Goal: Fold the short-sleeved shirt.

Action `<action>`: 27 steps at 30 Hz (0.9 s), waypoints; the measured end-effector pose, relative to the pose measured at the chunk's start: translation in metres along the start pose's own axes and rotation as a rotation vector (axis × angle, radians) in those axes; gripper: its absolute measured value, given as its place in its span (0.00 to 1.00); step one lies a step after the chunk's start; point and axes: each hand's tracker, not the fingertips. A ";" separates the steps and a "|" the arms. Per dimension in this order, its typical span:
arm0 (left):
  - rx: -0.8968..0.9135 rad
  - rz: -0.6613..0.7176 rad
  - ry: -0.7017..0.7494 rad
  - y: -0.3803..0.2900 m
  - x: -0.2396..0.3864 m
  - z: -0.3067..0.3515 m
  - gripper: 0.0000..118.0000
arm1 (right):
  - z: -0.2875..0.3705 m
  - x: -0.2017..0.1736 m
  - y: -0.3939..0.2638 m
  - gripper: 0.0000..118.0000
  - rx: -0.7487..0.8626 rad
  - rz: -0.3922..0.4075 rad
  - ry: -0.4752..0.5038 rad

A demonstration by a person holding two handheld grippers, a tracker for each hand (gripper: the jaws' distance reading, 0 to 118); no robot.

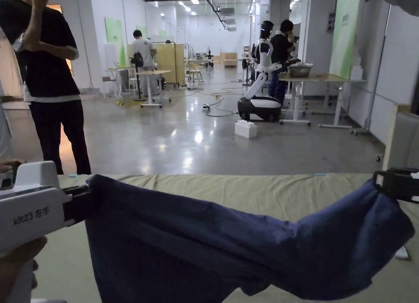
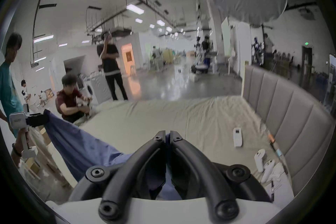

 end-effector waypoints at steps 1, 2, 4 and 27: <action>0.027 -0.007 0.014 0.012 0.002 0.006 0.04 | 0.008 -0.004 0.014 0.03 0.031 0.011 -0.016; 0.044 -0.021 0.024 0.021 0.003 0.011 0.04 | 0.014 -0.007 0.024 0.03 0.053 0.020 -0.023; 0.077 -0.040 0.044 0.038 0.004 0.020 0.04 | 0.024 -0.011 0.043 0.03 0.098 0.031 -0.042; 0.213 -0.038 0.119 0.106 -0.011 0.034 0.04 | 0.061 -0.016 0.113 0.03 0.302 0.065 -0.134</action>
